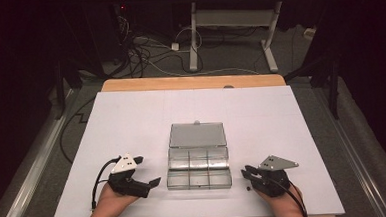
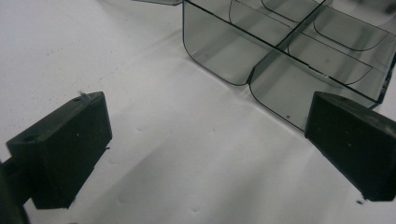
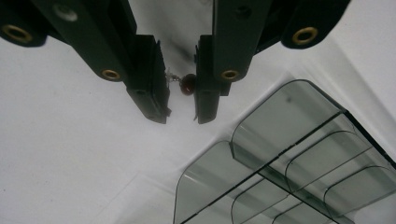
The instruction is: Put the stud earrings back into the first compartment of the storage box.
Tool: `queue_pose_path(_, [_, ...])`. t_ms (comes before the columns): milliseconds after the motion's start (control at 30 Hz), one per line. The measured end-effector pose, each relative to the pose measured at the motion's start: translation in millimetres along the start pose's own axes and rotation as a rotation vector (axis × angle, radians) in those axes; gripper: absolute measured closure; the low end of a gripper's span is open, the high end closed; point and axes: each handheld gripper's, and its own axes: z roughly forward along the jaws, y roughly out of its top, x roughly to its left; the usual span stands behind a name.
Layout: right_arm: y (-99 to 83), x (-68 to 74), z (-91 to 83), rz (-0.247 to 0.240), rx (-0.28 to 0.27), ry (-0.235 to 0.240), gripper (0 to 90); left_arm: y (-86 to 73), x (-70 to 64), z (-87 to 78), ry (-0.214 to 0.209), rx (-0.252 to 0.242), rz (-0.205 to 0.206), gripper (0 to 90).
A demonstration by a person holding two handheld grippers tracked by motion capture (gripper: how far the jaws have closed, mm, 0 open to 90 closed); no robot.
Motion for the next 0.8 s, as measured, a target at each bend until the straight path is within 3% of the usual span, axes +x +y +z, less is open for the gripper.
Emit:
queue_pose_path(633, [25.7, 14.9, -6.8, -0.047, -0.077, 0.054, 75.6, -0.3, 0.1, -0.2, 0.001, -0.005, -0.003, 0.1])
queue_pose_path(800, [39.6, 26.4, -1.8, -0.076, -0.087, 0.083, 75.7, -0.6, 0.2, -0.7, 0.003, -0.010, -0.006, 0.1])
